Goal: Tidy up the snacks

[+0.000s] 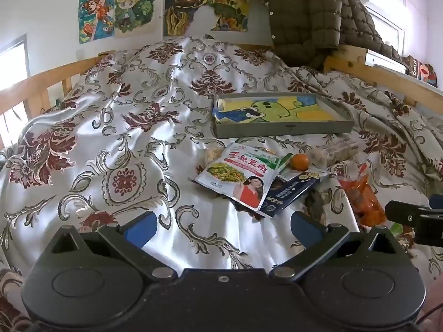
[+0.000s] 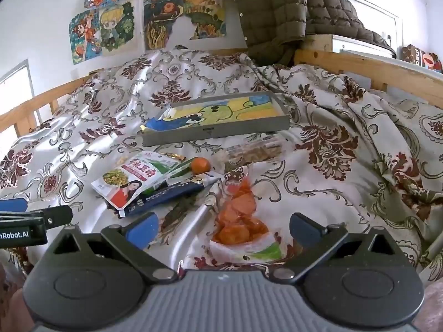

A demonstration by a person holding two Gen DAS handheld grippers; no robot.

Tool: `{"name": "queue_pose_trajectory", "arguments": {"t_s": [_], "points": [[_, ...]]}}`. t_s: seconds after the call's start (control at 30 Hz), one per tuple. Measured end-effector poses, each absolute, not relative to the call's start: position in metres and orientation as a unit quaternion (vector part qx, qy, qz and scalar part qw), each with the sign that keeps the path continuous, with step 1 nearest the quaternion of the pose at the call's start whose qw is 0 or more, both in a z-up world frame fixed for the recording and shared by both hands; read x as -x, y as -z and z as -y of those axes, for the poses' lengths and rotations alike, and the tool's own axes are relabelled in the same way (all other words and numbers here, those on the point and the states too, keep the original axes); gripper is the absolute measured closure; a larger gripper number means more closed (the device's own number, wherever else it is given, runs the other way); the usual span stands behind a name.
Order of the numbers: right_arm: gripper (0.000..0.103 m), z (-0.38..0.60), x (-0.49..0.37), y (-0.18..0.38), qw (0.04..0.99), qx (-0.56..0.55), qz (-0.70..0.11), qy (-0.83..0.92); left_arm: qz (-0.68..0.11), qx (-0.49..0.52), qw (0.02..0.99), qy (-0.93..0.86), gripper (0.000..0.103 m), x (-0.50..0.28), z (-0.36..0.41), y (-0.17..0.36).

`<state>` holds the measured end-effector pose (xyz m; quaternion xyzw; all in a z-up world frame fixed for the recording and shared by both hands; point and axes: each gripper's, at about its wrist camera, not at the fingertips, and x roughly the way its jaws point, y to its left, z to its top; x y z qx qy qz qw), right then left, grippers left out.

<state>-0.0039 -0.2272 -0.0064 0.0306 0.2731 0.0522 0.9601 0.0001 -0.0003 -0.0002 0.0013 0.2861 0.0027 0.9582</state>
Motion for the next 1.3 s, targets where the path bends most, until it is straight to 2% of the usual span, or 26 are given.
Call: {"name": "queue_pose_trajectory", "arguments": {"t_s": [1.3], "points": [[0.000, 0.224, 0.002, 0.010, 0.958, -0.029, -0.280, -0.054, -0.283, 0.000, 0.959, -0.007, 0.001, 0.002, -0.002, -0.004]]}}
